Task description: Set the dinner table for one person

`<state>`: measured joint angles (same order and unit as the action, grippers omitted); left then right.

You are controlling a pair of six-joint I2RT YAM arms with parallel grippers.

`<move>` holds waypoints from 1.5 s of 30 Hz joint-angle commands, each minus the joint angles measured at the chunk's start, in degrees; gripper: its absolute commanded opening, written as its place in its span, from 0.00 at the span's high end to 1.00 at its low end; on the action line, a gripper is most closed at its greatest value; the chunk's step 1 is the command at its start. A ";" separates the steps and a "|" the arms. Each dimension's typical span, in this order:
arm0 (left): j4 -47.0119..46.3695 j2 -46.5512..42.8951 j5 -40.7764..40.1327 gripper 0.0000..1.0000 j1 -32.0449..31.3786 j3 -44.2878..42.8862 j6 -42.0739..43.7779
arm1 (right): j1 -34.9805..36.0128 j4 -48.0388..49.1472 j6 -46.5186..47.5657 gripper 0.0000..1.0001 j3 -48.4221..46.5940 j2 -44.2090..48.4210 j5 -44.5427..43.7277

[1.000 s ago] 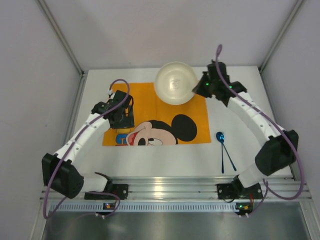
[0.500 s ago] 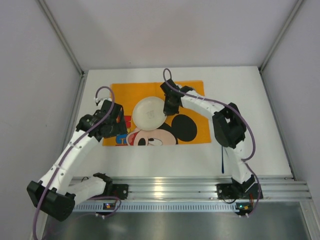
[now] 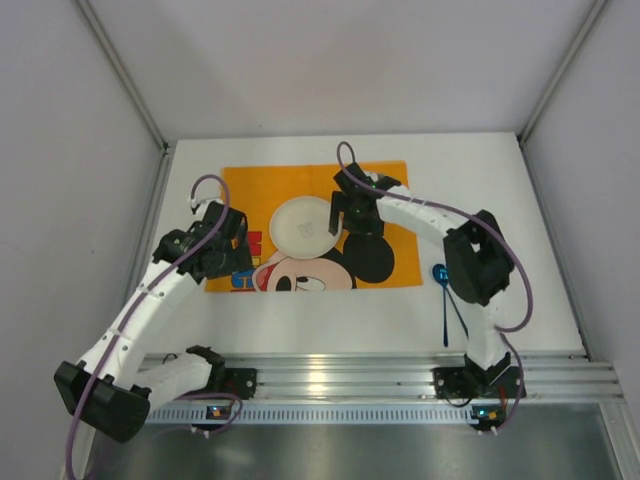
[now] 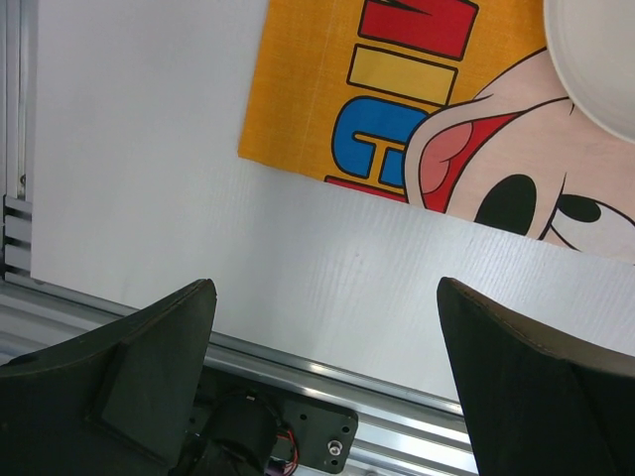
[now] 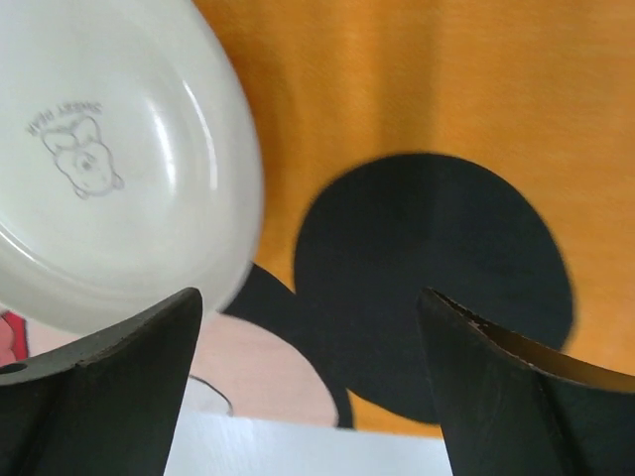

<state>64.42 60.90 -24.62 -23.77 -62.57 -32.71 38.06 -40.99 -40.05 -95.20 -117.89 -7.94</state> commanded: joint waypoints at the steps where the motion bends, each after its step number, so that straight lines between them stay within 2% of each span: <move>1: -1.67 0.62 -0.78 0.01 -0.14 -1.07 1.68 | -3.34 -0.40 4.71 0.12 7.17 16.17 -6.20; 5: -3.42 0.62 0.19 0.01 -0.14 -0.19 2.56 | -8.87 -1.46 7.62 0.17 20.90 28.21 -8.05; 9: -5.01 0.44 1.07 0.01 -0.14 1.13 3.00 | -17.73 -1.90 8.32 0.24 35.49 39.02 -6.48; 10: -5.27 0.53 1.24 0.01 -0.14 1.39 3.00 | -19.24 -1.98 8.50 0.25 39.87 40.27 -6.21; 15: -6.68 1.50 2.47 0.01 -0.14 2.18 3.44 | -26.63 -1.46 11.04 0.29 47.29 42.39 -6.47; 21: -7.12 2.64 2.39 0.01 -0.14 1.66 3.71 | -27.52 0.29 12.19 0.31 48.09 37.39 -6.56; 26: -6.59 1.41 1.24 0.01 -0.14 2.10 2.92 | -27.26 2.23 12.45 0.43 49.14 35.01 -4.89; 28: -6.33 1.06 0.89 0.01 -0.14 2.09 3.00 | -27.34 2.76 11.93 0.45 49.32 33.87 -4.98; 29: -6.33 0.88 0.72 0.01 -0.14 2.01 2.74 | -27.25 2.93 11.93 0.53 49.32 33.43 -4.89; 40: -6.59 1.50 0.01 0.01 -0.14 2.10 2.56 | -26.90 3.38 11.67 0.81 48.44 28.59 -3.83; 44: -6.77 1.50 0.01 0.01 -0.14 2.18 2.56 | -26.38 2.85 11.67 1.00 47.91 27.54 -4.53; 45: -6.77 1.50 0.01 0.01 -0.14 2.10 2.56 | -26.29 2.59 11.66 1.00 47.74 27.71 -5.06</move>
<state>59.46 63.13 -23.49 -23.77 -60.84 -29.93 11.44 -39.35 -28.25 -48.10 -87.59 -10.46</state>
